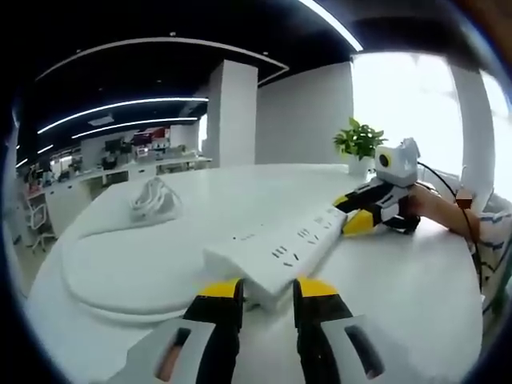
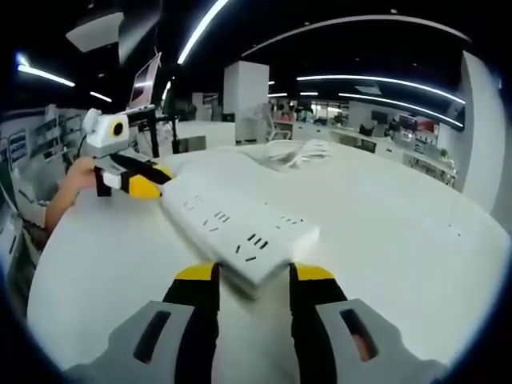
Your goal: Straighten the power strip on the desk, plug the charger into it
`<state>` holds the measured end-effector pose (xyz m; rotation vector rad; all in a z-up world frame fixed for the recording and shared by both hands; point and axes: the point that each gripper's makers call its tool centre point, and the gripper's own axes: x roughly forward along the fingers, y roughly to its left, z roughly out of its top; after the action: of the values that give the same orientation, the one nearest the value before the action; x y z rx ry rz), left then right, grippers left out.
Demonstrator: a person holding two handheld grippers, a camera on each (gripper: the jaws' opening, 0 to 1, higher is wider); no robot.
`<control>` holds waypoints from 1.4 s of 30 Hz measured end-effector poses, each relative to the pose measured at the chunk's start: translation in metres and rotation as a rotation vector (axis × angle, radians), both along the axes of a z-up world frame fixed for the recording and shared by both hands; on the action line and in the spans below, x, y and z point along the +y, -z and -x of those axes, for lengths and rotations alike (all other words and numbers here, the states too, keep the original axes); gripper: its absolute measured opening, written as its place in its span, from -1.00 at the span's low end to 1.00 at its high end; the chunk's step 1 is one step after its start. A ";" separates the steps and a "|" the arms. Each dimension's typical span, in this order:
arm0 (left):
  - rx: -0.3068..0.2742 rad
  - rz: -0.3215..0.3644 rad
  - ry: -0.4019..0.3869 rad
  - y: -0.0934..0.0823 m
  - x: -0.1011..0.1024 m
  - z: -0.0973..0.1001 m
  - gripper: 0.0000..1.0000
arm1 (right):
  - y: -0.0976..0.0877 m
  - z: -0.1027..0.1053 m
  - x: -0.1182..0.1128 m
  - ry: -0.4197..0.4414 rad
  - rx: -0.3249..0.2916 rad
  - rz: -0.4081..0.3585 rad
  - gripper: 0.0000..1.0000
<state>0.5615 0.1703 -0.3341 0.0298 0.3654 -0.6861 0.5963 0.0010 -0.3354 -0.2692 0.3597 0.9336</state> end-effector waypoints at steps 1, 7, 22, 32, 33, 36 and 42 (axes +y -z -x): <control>0.000 -0.006 0.002 0.001 -0.001 0.000 -0.51 | 0.000 0.000 0.000 0.000 0.000 0.000 -0.31; -0.004 -0.030 0.006 0.003 -0.001 0.001 -0.50 | 0.000 -0.001 0.000 0.001 0.002 -0.002 -0.29; -0.009 -0.066 0.000 0.006 -0.002 0.001 -0.49 | 0.000 -0.001 0.000 0.006 0.011 0.001 -0.29; -0.002 -0.048 -0.007 0.005 -0.001 0.000 -0.50 | 0.000 0.000 0.000 0.009 0.015 -0.002 -0.30; -0.002 -0.049 -0.007 0.004 -0.001 -0.001 -0.50 | 0.000 0.000 0.000 0.009 0.015 -0.002 -0.31; 0.000 -0.046 -0.008 0.005 -0.001 0.000 -0.50 | 0.000 0.000 0.000 0.009 0.015 -0.002 -0.31; 0.004 -0.040 -0.010 0.005 0.001 0.000 -0.50 | 0.000 0.003 0.001 0.004 0.021 -0.001 -0.33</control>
<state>0.5610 0.1710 -0.3389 0.0645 0.3827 -0.6686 0.5937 0.0020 -0.3356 -0.2578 0.3791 0.9330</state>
